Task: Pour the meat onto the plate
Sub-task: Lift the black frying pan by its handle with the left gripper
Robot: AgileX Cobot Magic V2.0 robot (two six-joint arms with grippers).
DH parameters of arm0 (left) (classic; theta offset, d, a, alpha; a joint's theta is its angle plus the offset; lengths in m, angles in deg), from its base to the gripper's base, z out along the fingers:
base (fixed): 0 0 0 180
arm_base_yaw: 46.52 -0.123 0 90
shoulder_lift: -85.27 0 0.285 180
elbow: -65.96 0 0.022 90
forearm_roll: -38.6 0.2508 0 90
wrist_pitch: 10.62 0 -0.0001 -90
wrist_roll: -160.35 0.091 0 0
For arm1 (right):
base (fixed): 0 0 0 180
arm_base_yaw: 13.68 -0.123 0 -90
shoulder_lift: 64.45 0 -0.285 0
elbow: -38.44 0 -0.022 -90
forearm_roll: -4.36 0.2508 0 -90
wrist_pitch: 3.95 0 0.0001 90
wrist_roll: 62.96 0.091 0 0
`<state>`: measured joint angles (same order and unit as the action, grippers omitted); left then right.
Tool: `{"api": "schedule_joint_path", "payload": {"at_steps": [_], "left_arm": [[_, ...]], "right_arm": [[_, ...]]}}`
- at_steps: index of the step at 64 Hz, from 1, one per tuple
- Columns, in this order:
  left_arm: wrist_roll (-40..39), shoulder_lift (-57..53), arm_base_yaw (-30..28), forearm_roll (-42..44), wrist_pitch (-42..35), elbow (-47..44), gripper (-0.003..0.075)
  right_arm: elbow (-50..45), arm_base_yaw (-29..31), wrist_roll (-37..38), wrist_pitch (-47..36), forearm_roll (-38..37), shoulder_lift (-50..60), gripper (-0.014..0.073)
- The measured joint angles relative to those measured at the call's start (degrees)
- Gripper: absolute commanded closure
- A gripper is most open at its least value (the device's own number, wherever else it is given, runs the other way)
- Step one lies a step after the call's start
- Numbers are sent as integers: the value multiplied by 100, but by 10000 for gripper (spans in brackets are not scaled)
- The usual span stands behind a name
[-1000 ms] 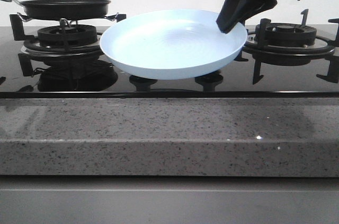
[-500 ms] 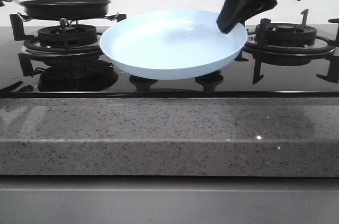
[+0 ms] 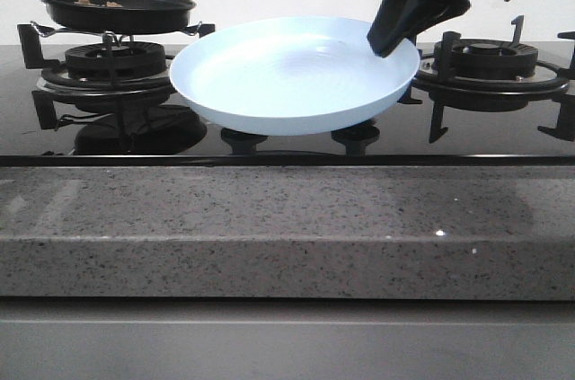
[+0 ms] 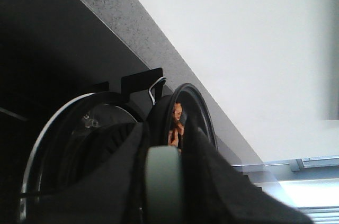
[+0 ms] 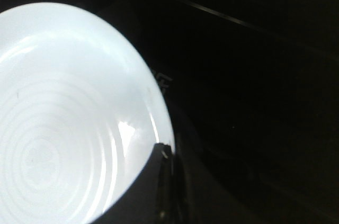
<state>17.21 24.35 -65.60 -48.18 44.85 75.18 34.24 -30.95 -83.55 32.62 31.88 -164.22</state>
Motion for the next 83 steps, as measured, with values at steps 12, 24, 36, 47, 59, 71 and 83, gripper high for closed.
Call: {"api": "schedule_joint_path", "payload": {"at_steps": [12, 24, 36, 47, 59, 71, 83], "left_arm": [[70, -95, 0, -26, 113, 0, 741], [291, -607, 0, -36, 113, -86, 741], [628, -1356, 77, -210, 113, -513, 741], [1111, -1955, 282, -437, 113, -1162, 741], [1620, -2493, 673, -512, 68, -1777, 741], [2277, -2785, 1199, -512, -191, -2060, 741], [2952, -2983, 1796, -537, -583, -2063, 741]], "right_arm": [[0, 0, -4, 0, 0, 0, 661], [0, 0, -4, 0, 0, 0, 661], [0, 0, -4, 0, 0, 0, 661], [0, 0, -4, 0, 0, 0, 661], [0, 0, -4, 0, 0, 0, 661], [0, 0, -4, 0, 0, 0, 661], [0, 0, -4, 0, 0, 0, 661]]}}
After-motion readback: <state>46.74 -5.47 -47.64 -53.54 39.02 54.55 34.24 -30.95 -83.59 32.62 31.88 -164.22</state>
